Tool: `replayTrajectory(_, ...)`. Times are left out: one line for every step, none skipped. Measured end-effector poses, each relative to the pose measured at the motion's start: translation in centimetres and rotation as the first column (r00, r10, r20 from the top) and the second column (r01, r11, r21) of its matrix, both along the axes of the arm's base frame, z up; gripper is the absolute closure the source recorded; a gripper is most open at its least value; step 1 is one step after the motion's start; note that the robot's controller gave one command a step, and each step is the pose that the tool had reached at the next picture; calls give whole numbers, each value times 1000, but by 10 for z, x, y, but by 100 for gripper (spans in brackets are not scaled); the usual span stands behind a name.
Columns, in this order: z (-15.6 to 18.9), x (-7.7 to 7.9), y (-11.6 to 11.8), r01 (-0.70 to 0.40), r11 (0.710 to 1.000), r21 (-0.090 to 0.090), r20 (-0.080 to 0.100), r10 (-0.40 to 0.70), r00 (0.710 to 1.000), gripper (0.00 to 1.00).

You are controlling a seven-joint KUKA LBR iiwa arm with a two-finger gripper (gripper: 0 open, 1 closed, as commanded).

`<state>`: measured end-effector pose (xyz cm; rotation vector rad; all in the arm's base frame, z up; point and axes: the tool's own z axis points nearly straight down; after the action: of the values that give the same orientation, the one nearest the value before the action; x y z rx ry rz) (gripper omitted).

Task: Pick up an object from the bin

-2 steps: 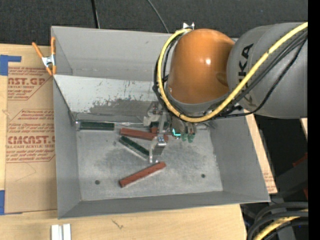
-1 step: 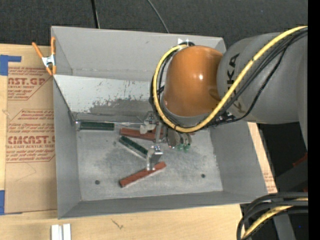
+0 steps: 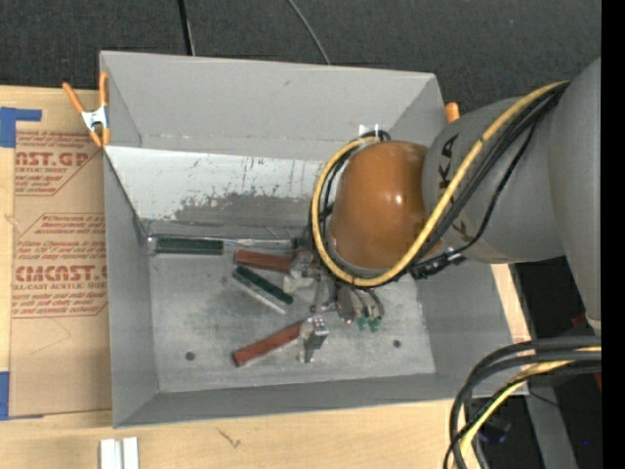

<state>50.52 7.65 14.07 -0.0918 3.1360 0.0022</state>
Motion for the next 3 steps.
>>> replayTrajectory(-59,40,8,-108,994,0,20,108,994,100)
replayTrajectory(-61,37,9,-109,994,0,7,109,994,0)
replayTrajectory(-56,44,11,-108,994,4,39,108,993,100)
